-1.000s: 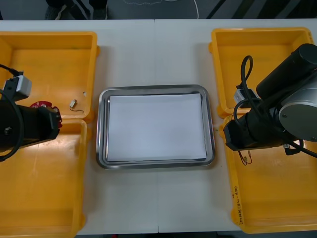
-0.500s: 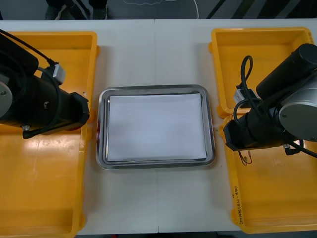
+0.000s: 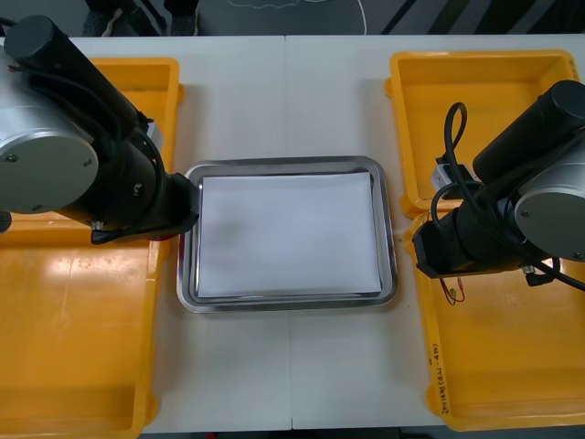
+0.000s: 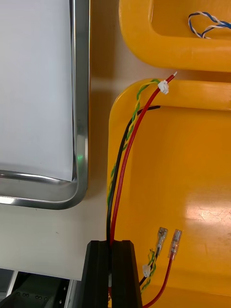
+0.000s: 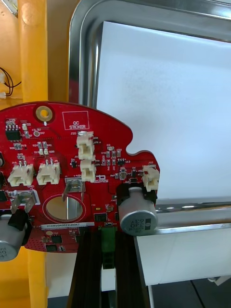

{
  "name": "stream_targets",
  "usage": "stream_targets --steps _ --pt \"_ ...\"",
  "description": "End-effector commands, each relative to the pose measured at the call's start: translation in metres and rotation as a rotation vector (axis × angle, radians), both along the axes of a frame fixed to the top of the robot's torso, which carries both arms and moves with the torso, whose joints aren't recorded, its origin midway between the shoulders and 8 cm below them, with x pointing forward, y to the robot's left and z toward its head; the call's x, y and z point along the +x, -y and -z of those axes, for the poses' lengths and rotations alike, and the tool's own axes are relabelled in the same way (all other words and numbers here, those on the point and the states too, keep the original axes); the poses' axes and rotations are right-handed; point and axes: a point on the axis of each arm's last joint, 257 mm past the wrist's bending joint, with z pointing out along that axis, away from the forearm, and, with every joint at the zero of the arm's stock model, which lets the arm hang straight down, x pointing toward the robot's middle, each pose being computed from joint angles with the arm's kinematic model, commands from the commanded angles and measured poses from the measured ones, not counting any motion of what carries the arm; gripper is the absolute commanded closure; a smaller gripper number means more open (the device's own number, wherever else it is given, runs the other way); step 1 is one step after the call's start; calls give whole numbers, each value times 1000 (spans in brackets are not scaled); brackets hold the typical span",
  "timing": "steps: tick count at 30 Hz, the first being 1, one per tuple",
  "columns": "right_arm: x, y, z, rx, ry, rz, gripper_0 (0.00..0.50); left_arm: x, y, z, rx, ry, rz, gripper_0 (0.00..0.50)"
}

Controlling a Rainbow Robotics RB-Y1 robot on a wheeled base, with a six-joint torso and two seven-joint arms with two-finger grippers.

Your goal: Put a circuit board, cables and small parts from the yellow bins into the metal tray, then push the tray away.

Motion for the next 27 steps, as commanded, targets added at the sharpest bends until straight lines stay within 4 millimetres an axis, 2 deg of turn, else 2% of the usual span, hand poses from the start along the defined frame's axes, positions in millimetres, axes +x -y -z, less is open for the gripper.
stream_targets --steps 1,9,27 --pt "4 -8 -13 1 46 -24 500 5 25 -5 2 33 39 500" --pt "4 -9 -14 3 46 -24 500 3 52 8 10 30 73 500" --pt "4 -8 -15 3 48 -26 500 -13 81 66 117 -90 145 500"
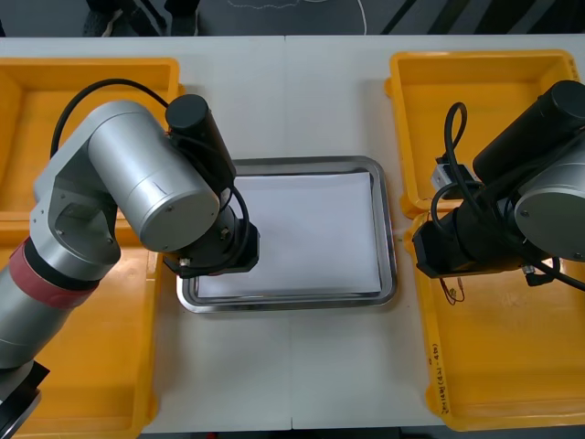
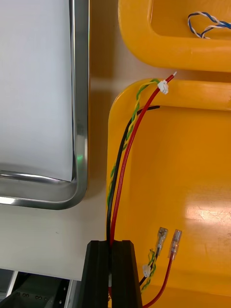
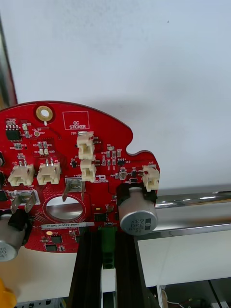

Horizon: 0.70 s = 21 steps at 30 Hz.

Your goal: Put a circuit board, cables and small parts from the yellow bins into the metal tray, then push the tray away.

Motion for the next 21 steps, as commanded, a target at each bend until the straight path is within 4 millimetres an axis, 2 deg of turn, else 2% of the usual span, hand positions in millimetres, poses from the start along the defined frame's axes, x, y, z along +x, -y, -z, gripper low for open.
stream_targets --steps 1,12,21 --pt "4 -8 -15 3 47 -28 500 1 21 2 34 4 89 500" --pt "3 -9 -14 5 45 -28 500 -5 21 28 96 -44 125 500" --pt "3 -9 -13 3 43 -32 500 1 37 37 73 -27 181 500"
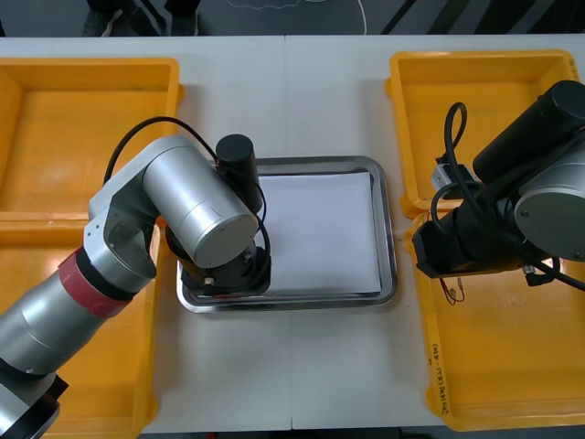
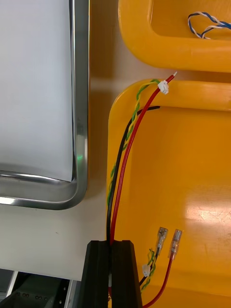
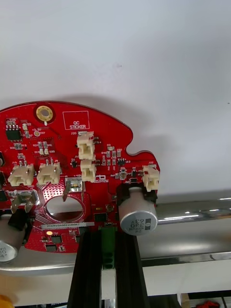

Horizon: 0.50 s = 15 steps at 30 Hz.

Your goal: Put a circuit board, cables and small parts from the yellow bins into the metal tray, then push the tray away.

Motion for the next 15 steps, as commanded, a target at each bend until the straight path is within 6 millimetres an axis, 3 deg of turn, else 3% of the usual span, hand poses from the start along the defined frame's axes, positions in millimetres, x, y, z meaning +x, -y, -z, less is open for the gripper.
stream_targets --steps 1,12,15 --pt "3 -9 -13 5 43 -31 500 10 32 -12 -22 63 143 500" --pt "4 -8 -14 3 46 -29 500 13 36 -4 -27 58 153 500" --pt "3 -8 -14 1 45 -31 500 13 36 -4 -26 58 154 435"
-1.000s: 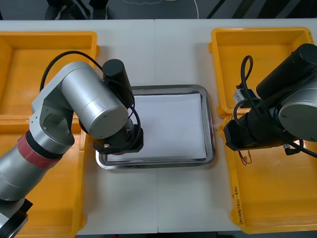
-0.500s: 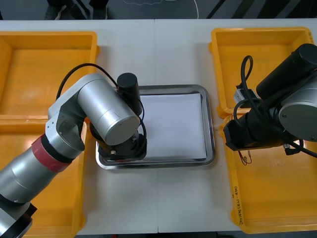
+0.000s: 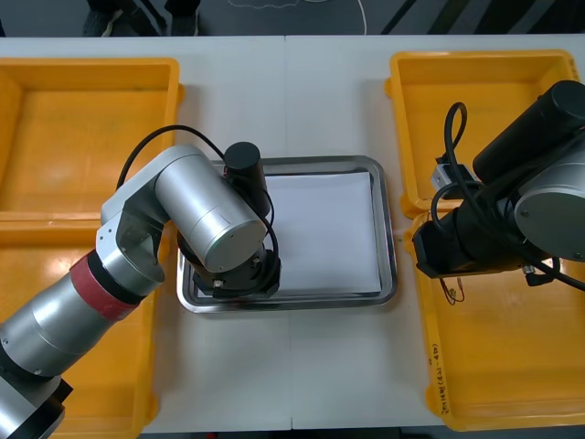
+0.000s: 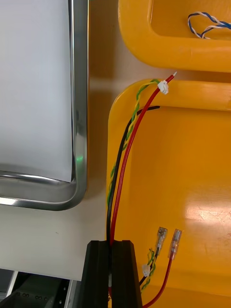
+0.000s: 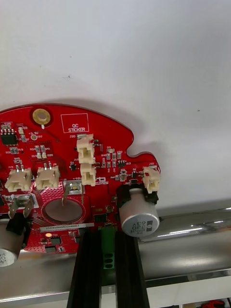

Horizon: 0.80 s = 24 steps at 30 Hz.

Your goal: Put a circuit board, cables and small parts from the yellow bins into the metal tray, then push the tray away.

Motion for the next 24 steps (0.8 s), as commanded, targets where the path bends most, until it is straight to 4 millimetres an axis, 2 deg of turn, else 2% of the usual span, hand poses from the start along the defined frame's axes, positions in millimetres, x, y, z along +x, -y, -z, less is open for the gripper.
stream_targets --steps 1,4,10,14,17,24 --pt "3 -8 -14 1 45 -31 500 7 21 -14 -1 49 112 355" --pt "4 -8 -14 1 47 -32 500 8 21 -16 -3 52 112 199" --pt "3 -8 -14 2 46 -32 500 13 23 -29 -16 90 111 30" --pt "3 -8 -13 0 45 -36 500 14 18 -42 -14 110 103 18" --pt "3 -8 -13 1 45 -36 500 14 17 -60 -28 139 104 18" --pt "3 -9 -13 2 44 -45 500 16 9 -89 -34 207 103 17"
